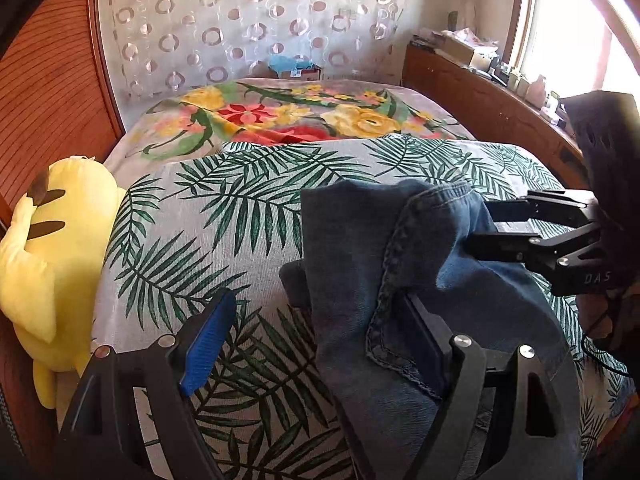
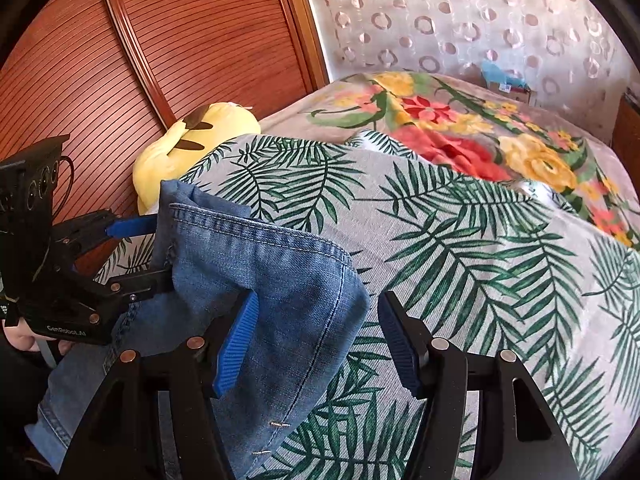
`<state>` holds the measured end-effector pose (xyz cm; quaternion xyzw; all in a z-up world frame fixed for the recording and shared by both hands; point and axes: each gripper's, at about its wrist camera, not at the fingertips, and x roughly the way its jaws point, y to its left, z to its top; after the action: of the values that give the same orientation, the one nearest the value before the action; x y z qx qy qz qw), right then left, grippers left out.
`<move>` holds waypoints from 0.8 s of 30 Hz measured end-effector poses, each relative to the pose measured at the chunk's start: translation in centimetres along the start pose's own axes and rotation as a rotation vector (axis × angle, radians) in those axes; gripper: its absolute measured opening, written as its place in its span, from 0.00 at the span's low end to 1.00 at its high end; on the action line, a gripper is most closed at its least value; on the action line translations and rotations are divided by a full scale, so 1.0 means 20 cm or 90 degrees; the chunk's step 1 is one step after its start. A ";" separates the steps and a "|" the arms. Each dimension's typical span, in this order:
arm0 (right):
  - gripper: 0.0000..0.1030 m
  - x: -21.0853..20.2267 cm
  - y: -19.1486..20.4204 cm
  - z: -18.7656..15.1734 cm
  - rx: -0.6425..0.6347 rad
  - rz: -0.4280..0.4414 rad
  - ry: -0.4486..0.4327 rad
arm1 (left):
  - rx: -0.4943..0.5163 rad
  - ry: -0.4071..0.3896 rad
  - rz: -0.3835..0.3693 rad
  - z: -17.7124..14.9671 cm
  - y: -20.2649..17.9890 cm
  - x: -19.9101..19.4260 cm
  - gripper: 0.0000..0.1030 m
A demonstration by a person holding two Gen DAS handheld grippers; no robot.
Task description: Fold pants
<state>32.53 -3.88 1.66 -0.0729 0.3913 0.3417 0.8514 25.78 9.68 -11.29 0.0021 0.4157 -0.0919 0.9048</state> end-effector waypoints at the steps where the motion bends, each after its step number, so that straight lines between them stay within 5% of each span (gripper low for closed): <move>1: 0.62 0.01 -0.02 0.00 0.007 0.007 0.000 | 0.000 -0.001 0.000 0.00 0.00 0.00 0.79; 12: 0.44 0.10 -0.09 -0.03 0.032 0.051 -0.005 | -0.001 -0.003 -0.049 0.01 -0.05 -0.01 0.61; 16: 0.31 0.10 -0.07 -0.03 0.034 0.068 -0.007 | -0.011 0.000 -0.093 0.00 -0.03 -0.02 0.45; 20: 0.19 0.05 -0.01 -0.02 0.003 0.049 -0.021 | 0.005 -0.009 -0.075 0.00 -0.07 -0.07 0.26; 24: 0.17 -0.04 0.06 0.04 -0.029 0.057 -0.054 | 0.009 -0.039 -0.048 0.02 -0.05 -0.19 0.22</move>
<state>31.91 -3.18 2.92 -0.0604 0.3498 0.3910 0.8492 23.50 9.21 -8.16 -0.0101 0.3871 -0.1290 0.9129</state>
